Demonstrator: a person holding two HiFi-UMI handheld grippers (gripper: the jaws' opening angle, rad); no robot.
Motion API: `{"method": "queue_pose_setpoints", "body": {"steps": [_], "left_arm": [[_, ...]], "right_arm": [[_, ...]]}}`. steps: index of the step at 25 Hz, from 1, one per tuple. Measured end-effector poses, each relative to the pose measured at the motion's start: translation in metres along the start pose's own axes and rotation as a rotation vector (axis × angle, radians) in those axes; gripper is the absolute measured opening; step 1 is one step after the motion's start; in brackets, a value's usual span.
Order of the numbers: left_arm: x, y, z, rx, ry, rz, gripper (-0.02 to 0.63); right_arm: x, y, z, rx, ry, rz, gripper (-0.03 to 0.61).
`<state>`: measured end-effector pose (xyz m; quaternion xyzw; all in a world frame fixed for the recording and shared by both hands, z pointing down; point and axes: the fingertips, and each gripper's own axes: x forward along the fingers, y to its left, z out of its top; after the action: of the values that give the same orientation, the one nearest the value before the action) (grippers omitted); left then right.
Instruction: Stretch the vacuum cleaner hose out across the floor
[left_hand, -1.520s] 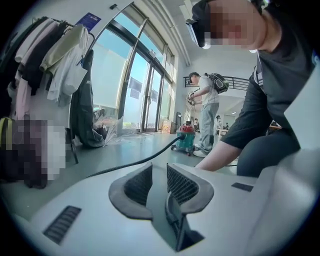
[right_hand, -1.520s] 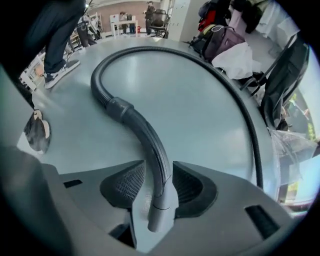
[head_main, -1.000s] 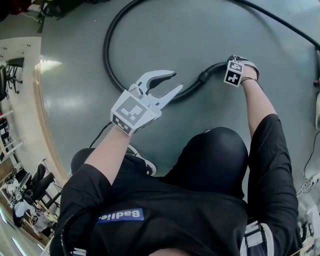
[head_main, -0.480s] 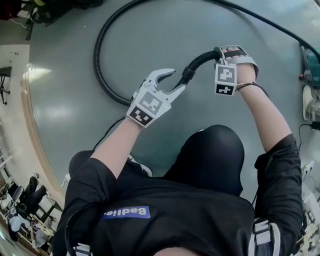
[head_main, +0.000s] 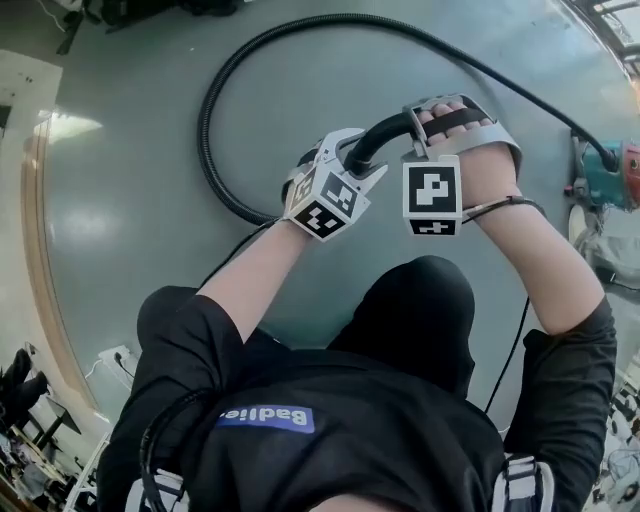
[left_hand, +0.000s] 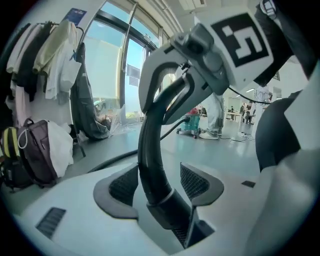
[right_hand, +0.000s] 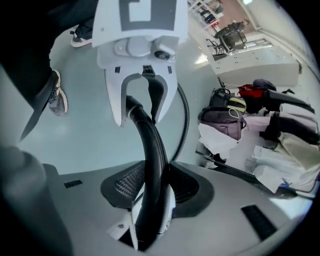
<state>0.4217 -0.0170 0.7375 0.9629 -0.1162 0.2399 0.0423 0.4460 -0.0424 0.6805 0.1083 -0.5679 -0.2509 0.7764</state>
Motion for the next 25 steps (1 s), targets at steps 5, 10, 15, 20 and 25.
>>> {"method": "queue_pose_setpoints", "body": {"steps": [5,10,15,20,25], "left_arm": [[-0.041,0.042,0.015,-0.017,-0.022,0.081,0.261],[-0.107,0.086,0.026,-0.12,-0.081,0.089,0.233],[-0.218,0.157,0.031,-0.145,-0.177,0.138,0.184],[-0.343,0.228,0.007,-0.188,-0.238,0.209,0.172],[-0.469,0.271,-0.008,-0.197,-0.35,0.277,0.15]], "right_arm": [[-0.058,-0.065,0.046,-0.107,0.07,-0.03,0.152],[-0.101,-0.13,0.099,-0.193,0.073,-0.134,0.153],[-0.204,-0.194,0.214,-0.158,-0.181,-0.395,0.17],[-0.327,-0.226,0.322,-0.083,-0.554,-0.571,0.172],[-0.254,-0.217,0.394,0.274,-0.779,-0.056,0.172]]}}
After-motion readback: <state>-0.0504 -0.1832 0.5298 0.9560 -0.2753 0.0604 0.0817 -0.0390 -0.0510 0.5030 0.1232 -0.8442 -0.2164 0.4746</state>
